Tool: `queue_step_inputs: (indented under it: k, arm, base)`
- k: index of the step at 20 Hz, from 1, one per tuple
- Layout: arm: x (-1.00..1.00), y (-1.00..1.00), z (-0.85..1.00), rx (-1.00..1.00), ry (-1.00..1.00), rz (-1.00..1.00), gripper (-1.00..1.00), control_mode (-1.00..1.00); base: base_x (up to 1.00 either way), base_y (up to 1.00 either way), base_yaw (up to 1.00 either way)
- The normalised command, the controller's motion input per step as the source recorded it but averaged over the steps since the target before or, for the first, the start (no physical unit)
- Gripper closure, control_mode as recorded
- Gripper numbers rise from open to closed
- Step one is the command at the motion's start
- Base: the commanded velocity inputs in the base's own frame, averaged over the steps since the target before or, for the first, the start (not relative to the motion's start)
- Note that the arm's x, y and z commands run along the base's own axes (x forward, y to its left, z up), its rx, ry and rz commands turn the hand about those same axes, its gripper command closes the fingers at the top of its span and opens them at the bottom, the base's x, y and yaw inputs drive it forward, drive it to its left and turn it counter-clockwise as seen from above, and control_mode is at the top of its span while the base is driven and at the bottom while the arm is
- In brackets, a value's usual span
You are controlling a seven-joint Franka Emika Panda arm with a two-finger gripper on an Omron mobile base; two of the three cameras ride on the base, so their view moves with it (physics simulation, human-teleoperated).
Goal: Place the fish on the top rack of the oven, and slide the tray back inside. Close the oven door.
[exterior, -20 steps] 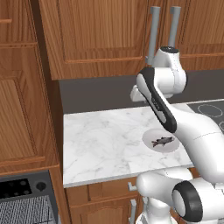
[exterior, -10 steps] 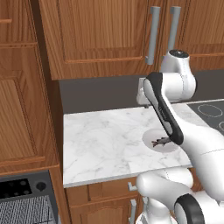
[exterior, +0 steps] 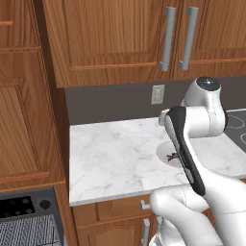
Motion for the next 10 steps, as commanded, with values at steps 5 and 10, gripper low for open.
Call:
queue_step_inputs:
  k: [5, 10]
  arm:
    - [-0.15, -0.09, -0.25, 0.06, -0.09, -0.27, -1.00, -1.00]
    - [-0.01, -0.04, -0.05, 0.14, -0.01, -0.30, -1.00, -1.00]
  base:
    - [0.00, 0.00, 0.00]
    - [0.00, 0.00, 0.00]
